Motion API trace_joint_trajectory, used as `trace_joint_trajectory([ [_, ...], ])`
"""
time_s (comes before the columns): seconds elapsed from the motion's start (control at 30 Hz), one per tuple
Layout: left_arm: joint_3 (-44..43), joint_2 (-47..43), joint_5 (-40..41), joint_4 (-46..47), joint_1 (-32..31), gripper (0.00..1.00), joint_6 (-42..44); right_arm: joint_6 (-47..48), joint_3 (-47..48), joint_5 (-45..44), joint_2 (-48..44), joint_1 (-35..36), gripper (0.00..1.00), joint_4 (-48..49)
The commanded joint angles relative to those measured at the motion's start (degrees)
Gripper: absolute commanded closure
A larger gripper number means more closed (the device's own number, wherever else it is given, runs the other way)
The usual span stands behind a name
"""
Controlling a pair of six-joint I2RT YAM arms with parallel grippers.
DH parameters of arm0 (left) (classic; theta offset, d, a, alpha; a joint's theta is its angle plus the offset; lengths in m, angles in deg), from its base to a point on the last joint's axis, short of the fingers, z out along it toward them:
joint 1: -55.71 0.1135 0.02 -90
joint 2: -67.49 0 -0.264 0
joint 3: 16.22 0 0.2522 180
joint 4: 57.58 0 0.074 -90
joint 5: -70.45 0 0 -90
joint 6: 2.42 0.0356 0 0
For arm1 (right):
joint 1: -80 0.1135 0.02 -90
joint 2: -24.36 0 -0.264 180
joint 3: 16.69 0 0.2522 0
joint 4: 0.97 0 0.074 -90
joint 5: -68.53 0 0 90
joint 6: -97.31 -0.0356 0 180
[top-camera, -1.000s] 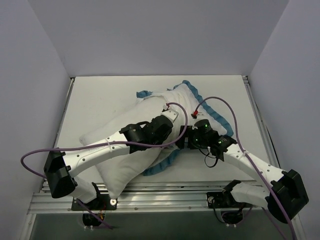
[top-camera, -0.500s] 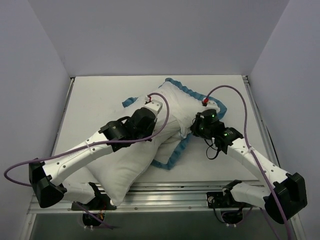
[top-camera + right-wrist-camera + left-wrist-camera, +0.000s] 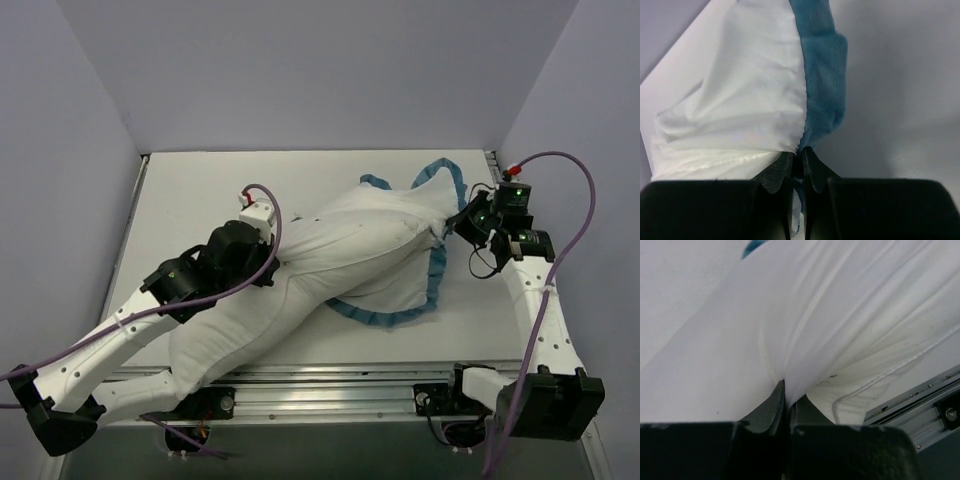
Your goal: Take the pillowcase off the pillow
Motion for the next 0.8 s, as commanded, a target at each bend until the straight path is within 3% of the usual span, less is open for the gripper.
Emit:
trace_joint_trajectory([
  [0.0, 0.2, -5.5, 11.6, -15.0, 5.2, 0.98, 1.1, -1.1, 7.4, -12.0, 3.5, -8.6, 1.0, 4.2],
  [0.33, -2.6, -7.8, 15.0, -16.3, 12.6, 0.98, 0.2, 1.4, 19.4, -12.2, 9.4, -12.4, 1.0, 1.5],
  [0.57, -11.8, -6.0, 18.2, -17.5, 18.9, 0.98, 0.5, 3.4, 32.1, -14.5, 13.0, -17.2, 1.0, -0.4],
  [0.77, -19.1, 2.7, 16.7, -13.8, 21.5, 0.98, 1.6, 6.8, 38.5, -0.4, 15.6, -16.3, 1.0, 6.3],
])
